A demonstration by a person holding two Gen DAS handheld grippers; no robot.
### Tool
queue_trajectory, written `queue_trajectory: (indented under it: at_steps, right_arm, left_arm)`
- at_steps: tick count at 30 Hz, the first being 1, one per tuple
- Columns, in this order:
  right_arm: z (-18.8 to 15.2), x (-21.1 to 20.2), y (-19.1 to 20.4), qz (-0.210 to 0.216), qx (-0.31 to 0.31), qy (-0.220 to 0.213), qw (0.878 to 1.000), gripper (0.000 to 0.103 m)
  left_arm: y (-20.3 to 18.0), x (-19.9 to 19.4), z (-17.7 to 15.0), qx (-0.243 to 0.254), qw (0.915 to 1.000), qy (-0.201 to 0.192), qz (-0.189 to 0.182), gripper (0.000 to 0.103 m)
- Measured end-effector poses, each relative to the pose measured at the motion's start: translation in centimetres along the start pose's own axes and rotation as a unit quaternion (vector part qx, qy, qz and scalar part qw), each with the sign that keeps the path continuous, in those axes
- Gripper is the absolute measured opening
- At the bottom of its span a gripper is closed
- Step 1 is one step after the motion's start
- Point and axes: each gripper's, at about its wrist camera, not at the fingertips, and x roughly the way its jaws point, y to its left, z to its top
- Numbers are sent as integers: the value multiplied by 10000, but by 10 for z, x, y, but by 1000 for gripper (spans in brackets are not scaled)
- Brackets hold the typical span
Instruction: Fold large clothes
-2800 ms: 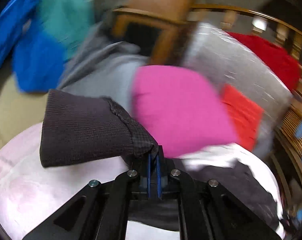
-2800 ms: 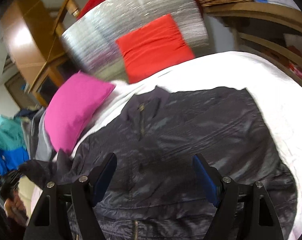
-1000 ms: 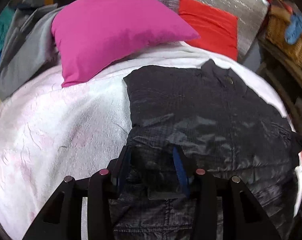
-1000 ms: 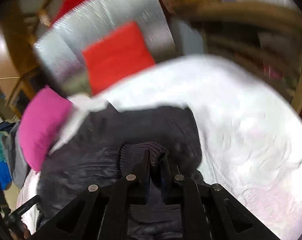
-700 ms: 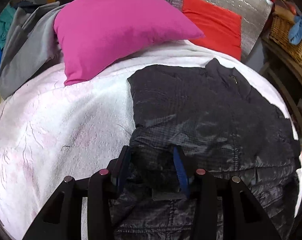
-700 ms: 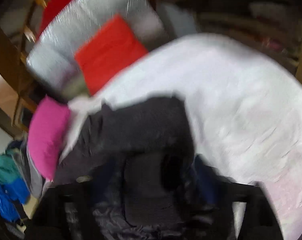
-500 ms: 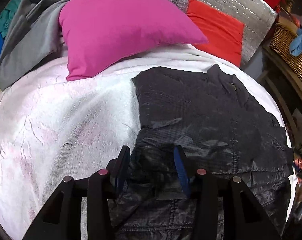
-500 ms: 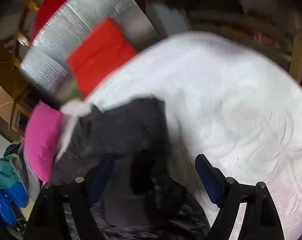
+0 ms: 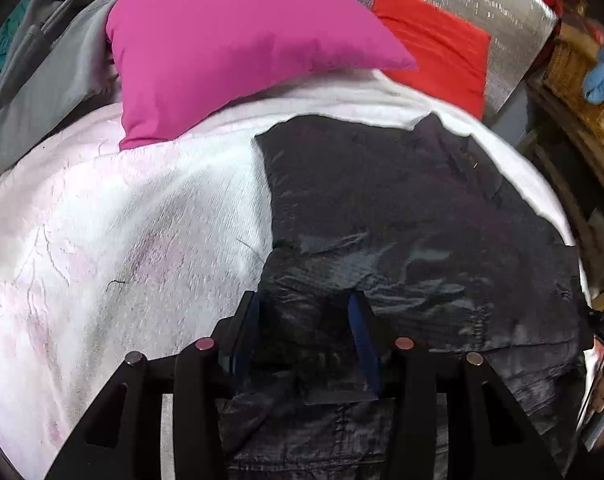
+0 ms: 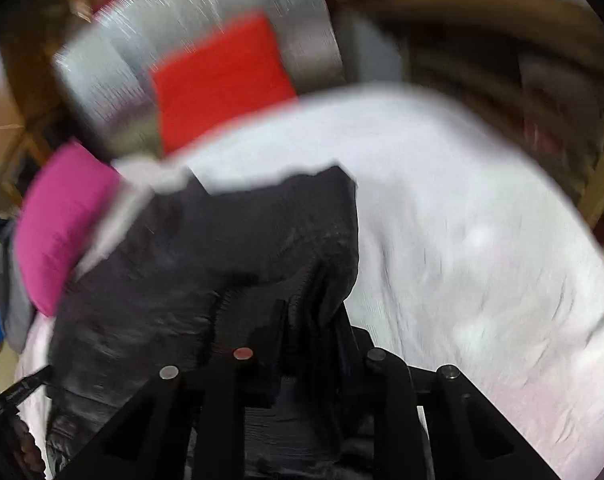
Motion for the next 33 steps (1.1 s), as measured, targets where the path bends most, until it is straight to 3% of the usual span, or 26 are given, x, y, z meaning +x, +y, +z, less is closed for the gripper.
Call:
queue_trajectory:
  at_steps: [3, 6, 7, 10, 13, 17, 19, 22, 25, 29, 33]
  right_arm:
    - [6, -6, -9, 263, 181, 16, 9995, 33]
    - [3, -32, -28, 530, 393, -156, 9977, 63]
    - [0, -40, -32, 533, 382, -241, 9976, 64]
    - [-5, -47, -31, 549, 228, -251, 9979, 64]
    - [-10, -43, -23, 511, 223, -71, 9984, 64]
    - [-17, -20, -20, 466, 77, 238, 9986, 63]
    - [-18, -20, -16, 449, -110, 192, 9987, 46]
    - [-19, -46, -9, 425, -305, -219, 9984, 26]
    - [-20, -64, -9, 515, -282, -484, 9971, 24]
    - [-26, -35, -15, 122, -350, 41, 9993, 25]
    - [-20, -47, -21, 283, -147, 2, 9995, 35]
  left_arm:
    - [1, 0, -2, 5, 10000, 60, 41, 55]
    - [4, -8, 0, -71, 9999, -47, -65, 55]
    - [4, -12, 0, -69, 9999, -101, -105, 55]
    - [-1, -29, 0, 56, 9989, -365, -288, 55]
    - [-6, -32, -2, 185, 9984, -421, -327, 62]
    - [-11, -4, -4, 257, 9992, 69, -311, 63]
    - [-16, 4, -7, 450, 9989, 116, -114, 63]
    - [-20, -6, -7, 508, 9987, -34, -82, 63]
    - [-16, -12, -6, 417, 9989, -132, -147, 63]
    - [-11, 1, -10, 375, 9991, 192, -109, 63]
    - [-7, -11, -6, 312, 9992, 65, -244, 63]
